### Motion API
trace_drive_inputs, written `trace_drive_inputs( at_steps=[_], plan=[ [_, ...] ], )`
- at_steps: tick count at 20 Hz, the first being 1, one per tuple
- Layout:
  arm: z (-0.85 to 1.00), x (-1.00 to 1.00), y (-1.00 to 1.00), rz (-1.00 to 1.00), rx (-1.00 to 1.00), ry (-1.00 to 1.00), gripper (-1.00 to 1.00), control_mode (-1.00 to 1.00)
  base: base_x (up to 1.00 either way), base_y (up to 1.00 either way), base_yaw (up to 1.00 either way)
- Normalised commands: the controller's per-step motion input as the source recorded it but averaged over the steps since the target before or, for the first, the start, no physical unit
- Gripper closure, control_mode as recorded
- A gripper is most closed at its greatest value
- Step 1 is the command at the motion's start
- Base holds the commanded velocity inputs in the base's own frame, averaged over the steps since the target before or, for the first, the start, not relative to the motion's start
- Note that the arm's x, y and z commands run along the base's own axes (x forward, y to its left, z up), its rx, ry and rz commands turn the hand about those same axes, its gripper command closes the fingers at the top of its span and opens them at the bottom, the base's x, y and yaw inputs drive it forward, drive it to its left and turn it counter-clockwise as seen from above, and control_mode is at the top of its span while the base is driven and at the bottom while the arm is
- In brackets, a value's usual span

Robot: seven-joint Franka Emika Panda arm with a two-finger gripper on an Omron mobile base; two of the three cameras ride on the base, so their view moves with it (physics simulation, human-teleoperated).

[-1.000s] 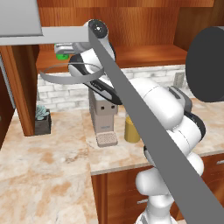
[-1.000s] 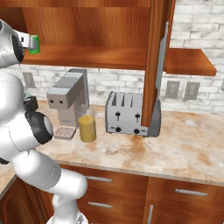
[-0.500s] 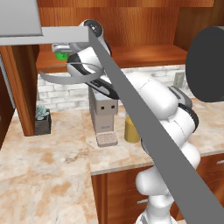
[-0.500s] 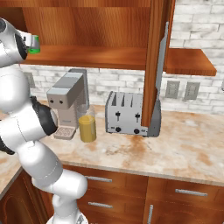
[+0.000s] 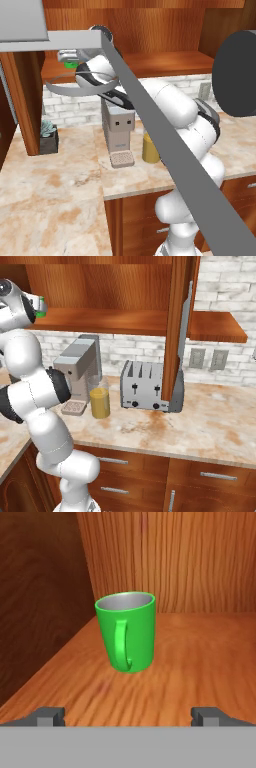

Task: There is a tray on the dining counter. Grab the cup, mug, and pitcher and place them on the tray. The pitcher may be placed next to the tray if it cannot fit the tray.

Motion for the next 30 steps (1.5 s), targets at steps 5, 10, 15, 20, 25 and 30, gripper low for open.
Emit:
trace_drive_inputs(
  at_steps=[5, 10, 15, 20, 25, 30],
  plan=[
    [-0.12, 0.29, 0.12, 0.0, 0.0, 0.0, -1.0, -1.0, 0.0, 0.0, 0.0],
    [0.0, 0.26, 0.0, 0.0, 0.0, 0.0, -1.0, -1.0, 0.0, 0.0, 0.0],
    [0.0, 0.25, 0.07, 0.0, 0.0, 0.0, -1.0, -1.0, 0.0, 0.0, 0.0],
    [-0.03, 0.26, 0.14, 0.0, 0.0, 0.0, -1.0, -1.0, 0.0, 0.0, 0.0],
    [-0.05, 0.23, 0.15, 0.0, 0.0, 0.0, -1.0, -1.0, 0.0, 0.0, 0.0],
    [-0.01, 0.24, 0.12, 0.0, 0.0, 0.0, -1.0, -1.0, 0.0, 0.0, 0.0]
  ],
)
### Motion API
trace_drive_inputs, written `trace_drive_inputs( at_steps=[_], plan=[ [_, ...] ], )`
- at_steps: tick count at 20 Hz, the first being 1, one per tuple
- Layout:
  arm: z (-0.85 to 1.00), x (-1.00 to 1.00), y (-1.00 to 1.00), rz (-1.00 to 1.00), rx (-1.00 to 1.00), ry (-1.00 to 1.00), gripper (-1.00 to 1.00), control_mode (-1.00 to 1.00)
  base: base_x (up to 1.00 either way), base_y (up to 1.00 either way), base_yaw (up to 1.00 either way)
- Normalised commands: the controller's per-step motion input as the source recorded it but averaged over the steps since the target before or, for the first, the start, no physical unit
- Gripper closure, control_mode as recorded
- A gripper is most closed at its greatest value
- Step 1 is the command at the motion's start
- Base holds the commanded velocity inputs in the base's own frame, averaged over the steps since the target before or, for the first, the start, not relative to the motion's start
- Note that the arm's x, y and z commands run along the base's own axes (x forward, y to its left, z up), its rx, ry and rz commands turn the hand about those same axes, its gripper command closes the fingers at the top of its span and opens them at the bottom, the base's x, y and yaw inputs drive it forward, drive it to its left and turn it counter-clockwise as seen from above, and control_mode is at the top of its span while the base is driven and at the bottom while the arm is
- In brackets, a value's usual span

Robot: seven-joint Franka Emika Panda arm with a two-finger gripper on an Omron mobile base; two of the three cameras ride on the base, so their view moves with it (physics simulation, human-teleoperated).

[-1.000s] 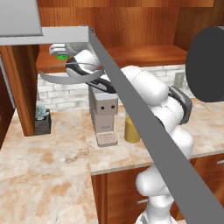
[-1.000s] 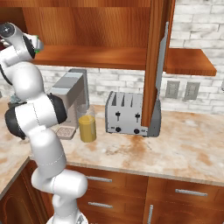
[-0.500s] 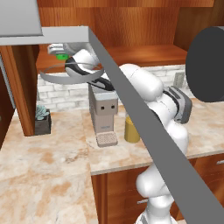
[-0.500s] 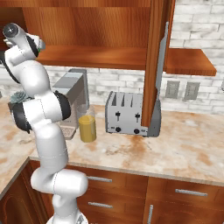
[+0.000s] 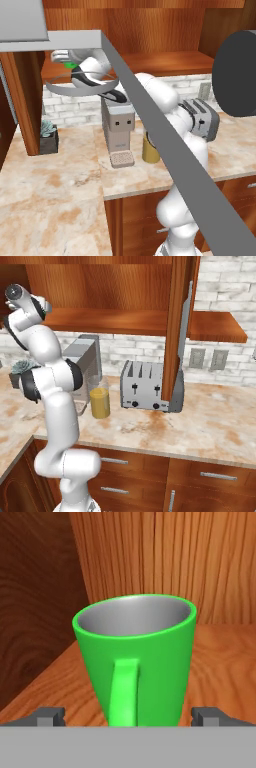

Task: There is a tray on the dining counter. Grab the cup, mug, and pitcher and place them on the tray. The pitcher may be placed next to the tray if it cannot fit the tray.

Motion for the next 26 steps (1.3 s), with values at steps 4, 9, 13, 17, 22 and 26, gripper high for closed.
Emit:
trace_drive_inputs(
  at_steps=[4, 9, 13, 17, 22, 26],
  plan=[
    [0.0, 0.25, 0.06, 0.0, 0.0, 0.0, -1.0, -1.0, 0.0, 0.0, 0.0],
    [0.0, 0.0, 0.0, 0.0, 0.0, 0.0, -1.0, -1.0, 0.0, 0.0, 0.0],
    [0.0, 0.0, 0.0, 0.0, 0.0, 0.0, -1.0, -1.0, 0.0, 0.0, 0.0],
    [0.0, 0.0, 0.0, 0.0, 0.0, 0.0, -1.0, -1.0, 0.0, 0.0, 0.0],
    [0.0, 0.0, 0.0, 0.0, 0.0, 0.0, 1.0, -1.0, 0.0, 0.0, 0.0],
    [0.0, 0.0, 0.0, 0.0, 0.0, 0.0, 1.0, -1.0, 0.0, 0.0, 0.0]
  ],
)
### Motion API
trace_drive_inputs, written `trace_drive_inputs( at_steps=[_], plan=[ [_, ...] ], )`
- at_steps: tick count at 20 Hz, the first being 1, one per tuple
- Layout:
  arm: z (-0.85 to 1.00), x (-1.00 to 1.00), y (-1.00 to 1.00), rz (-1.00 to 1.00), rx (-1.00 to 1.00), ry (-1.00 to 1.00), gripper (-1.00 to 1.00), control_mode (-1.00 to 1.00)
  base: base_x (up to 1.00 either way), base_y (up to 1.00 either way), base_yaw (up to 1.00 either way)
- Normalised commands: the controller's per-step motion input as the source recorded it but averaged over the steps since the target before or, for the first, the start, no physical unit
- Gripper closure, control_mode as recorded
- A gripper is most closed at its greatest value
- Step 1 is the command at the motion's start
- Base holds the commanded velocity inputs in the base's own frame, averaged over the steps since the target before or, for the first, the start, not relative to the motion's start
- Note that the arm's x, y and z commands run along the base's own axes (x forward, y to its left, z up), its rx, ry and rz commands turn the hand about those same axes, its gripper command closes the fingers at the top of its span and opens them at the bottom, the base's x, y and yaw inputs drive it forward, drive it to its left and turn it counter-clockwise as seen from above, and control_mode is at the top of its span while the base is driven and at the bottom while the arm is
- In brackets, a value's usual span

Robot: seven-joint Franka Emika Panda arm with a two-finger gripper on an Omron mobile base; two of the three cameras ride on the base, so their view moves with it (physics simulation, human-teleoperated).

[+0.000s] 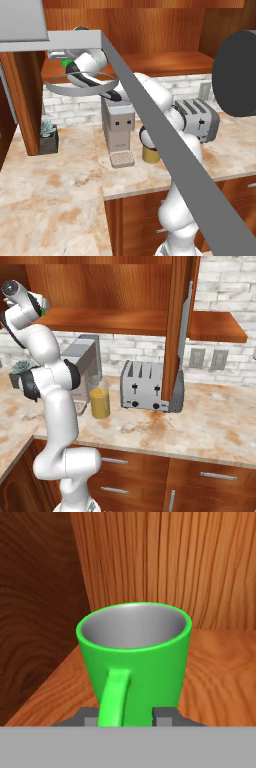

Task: There is a tray on the dining counter. Grab the cup, mug, and pitcher and place them on the tray. The pitcher may be placed next to the tray if it cannot fit the tray.

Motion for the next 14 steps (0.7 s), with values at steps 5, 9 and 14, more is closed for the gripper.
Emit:
trace_drive_inputs(
  at_steps=[5, 9, 14],
  plan=[
    [0.0, 0.0, 0.0, 0.0, 0.0, 0.0, 1.0, -1.0, 0.0, 0.0, 0.0],
    [0.0, 0.0, 0.0, 0.0, 0.0, 0.0, 1.0, -1.0, 0.0, 0.0, 0.0],
    [0.0, 0.0, -0.06, 0.0, 0.01, 0.0, 1.0, -1.0, 0.0, 0.0, 0.0]
  ],
)
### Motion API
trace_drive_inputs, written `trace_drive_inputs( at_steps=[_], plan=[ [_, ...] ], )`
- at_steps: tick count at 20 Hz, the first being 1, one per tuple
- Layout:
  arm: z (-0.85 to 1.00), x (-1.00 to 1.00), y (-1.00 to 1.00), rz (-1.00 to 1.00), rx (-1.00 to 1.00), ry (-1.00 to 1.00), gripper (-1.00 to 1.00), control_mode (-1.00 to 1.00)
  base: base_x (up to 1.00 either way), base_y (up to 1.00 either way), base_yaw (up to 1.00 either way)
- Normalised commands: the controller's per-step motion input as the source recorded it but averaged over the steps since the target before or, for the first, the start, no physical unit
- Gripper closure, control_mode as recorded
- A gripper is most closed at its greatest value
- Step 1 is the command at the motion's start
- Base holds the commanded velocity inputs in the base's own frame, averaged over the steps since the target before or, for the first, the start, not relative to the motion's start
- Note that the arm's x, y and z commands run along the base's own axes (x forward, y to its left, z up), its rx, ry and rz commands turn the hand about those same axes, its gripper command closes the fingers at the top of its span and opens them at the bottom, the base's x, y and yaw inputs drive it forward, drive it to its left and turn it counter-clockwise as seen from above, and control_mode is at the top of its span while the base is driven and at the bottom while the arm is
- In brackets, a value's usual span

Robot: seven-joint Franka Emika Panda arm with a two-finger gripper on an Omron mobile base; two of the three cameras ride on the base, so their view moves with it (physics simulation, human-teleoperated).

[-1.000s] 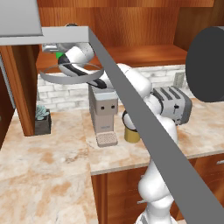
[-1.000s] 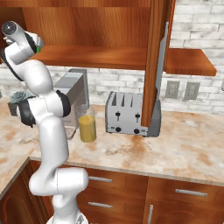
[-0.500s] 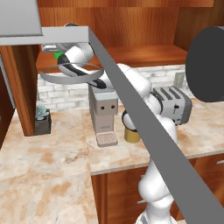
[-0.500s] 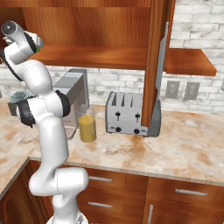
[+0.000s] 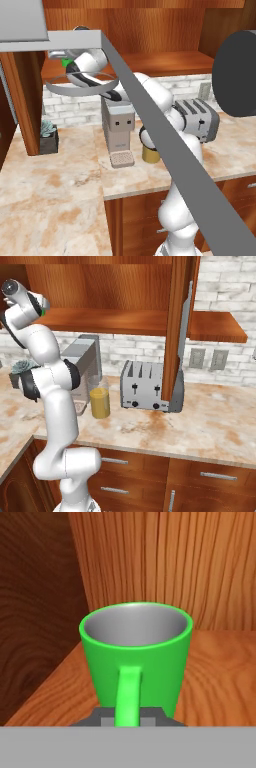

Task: There is a tray on the dining counter. Grab the cup, mug, and pitcher and place them on the tray. The pitcher may be placed next to the tray if it cannot fit the tray.

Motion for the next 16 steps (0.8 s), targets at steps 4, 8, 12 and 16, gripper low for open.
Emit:
trace_drive_inputs(
  at_steps=[4, 8, 12, 16],
  plan=[
    [0.0, 0.0, -0.14, 0.0, 0.0, 0.0, 1.0, -1.0, 0.0, 0.0, 0.0],
    [0.04, -0.08, -0.06, 0.0, 0.0, 0.0, 1.0, -1.0, 0.0, 0.0, 0.0],
    [0.04, -0.5, -0.32, 0.0, 0.0, 0.0, 1.0, -1.0, 0.0, 0.0, 0.0],
    [0.02, -0.69, -0.48, 0.0, 0.0, 0.0, 1.0, -1.0, 0.0, 0.0, 0.0]
  ],
)
